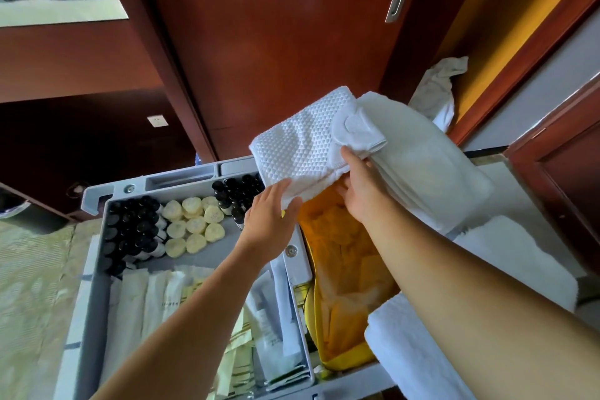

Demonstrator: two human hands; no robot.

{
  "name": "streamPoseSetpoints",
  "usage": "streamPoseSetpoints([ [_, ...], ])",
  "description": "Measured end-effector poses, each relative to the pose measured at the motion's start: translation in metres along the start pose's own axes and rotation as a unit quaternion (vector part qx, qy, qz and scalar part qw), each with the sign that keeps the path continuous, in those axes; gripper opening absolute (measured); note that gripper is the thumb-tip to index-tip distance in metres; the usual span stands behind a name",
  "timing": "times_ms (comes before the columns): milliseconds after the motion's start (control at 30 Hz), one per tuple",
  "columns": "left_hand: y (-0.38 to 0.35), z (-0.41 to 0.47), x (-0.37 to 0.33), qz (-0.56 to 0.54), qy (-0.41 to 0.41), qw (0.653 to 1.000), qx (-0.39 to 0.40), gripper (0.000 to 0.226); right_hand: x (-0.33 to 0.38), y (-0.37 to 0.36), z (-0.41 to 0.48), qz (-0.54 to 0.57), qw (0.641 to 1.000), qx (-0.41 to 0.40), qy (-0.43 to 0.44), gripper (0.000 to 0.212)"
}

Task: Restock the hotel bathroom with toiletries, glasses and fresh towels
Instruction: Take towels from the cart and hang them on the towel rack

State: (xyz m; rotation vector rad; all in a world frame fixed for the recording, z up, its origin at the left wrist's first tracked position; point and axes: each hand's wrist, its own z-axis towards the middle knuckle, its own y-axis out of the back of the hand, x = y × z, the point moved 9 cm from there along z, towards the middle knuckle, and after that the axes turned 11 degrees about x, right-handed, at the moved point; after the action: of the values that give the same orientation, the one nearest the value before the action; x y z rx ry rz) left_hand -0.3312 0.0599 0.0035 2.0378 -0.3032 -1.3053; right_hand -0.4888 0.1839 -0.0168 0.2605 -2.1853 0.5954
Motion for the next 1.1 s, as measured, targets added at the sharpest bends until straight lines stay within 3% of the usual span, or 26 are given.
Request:
streamPoseSetpoints([
  [167,0.024,-0.012,0.013,-0.183,0.064,0.978,-0.083,0.063,0.024,-0.021,-0.016,0.039,0.998,0.013,0.041,0.049],
  [267,0.022,-0.014,0.019,-0.353,0.102,0.928,-0.065,0.073,0.040,-0.036,-0.032,0.066,0.995,0.031,0.062,0.040],
  [367,0.012,-0.013,0.015,-0.564,0.113,0.818,-0.003,0.067,0.054,-0.049,-0.057,0.092,0.990,0.070,0.082,0.048],
  [467,0.004,-0.017,0.003,-0.728,0.084,0.676,0.077,0.089,0.062,-0.048,-0.088,0.091,0.985,0.102,0.103,0.051],
  [500,0.004,-0.020,-0.002,-0.751,0.074,0.647,0.106,0.100,0.063,-0.046,-0.099,0.090,0.984,0.111,0.109,0.053],
  [567,0.001,-0.027,-0.013,-0.768,0.064,0.623,0.134,0.108,0.061,-0.040,-0.120,0.100,0.979,0.134,0.119,0.059],
  [667,-0.007,-0.039,-0.026,-0.751,0.074,0.642,0.134,0.095,0.056,-0.028,-0.150,0.115,0.973,0.153,0.128,0.054],
  [800,-0.009,-0.065,-0.052,-0.753,0.039,0.640,0.149,0.077,0.041,-0.002,-0.178,0.106,0.972,0.154,0.142,0.055],
  [933,-0.021,-0.081,-0.062,-0.695,0.025,0.694,0.184,0.061,0.017,0.035,-0.198,0.124,0.977,0.119,0.124,0.052],
  [1100,-0.033,-0.085,-0.058,-0.630,0.041,0.745,0.215,0.054,-0.012,0.069,-0.242,0.142,0.973,0.130,0.126,0.100],
])
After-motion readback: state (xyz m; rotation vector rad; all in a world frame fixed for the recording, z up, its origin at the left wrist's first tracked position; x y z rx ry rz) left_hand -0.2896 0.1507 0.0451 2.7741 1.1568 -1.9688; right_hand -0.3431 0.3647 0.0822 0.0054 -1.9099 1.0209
